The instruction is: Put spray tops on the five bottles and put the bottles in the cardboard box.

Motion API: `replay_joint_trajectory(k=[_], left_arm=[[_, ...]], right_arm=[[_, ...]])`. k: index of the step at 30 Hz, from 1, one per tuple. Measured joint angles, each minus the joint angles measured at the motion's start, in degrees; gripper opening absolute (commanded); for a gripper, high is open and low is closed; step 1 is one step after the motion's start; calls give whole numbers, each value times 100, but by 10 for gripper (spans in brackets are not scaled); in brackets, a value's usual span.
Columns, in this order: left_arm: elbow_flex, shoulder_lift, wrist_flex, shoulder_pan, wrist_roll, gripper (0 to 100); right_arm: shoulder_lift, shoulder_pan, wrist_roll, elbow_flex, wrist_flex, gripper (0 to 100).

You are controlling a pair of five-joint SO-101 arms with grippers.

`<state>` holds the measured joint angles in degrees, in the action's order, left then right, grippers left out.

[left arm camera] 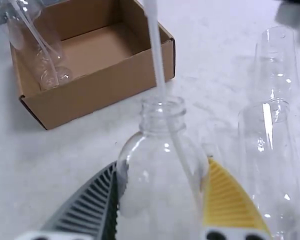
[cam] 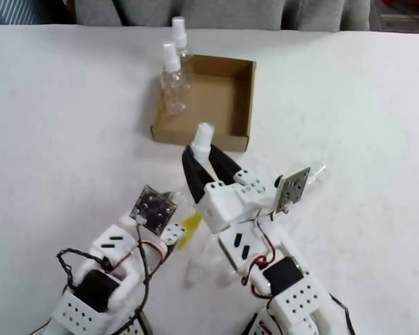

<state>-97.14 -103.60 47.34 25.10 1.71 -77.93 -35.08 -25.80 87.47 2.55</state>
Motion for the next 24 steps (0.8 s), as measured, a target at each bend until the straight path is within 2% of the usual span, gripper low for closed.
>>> replay_joint_trajectory(k=[2,8,13,15,19,24], left_arm=[[0,0,0,0,0,24],[0,0,0,9,0,24],[0,0,0,9,0,24],[0,0,0,9,0,24],[0,0,0,9,0,24],[0,0,0,0,0,24]], right_arm=[[-220,0,70,0,-334,15],[-404,-105,976,-246,-1679,15],[-404,-299,1073,-264,-2057,17],[-404,-299,1073,-264,-2066,61],[-404,-369,1090,-273,-2277,237],[-404,-448,1090,-273,-2426,235]])
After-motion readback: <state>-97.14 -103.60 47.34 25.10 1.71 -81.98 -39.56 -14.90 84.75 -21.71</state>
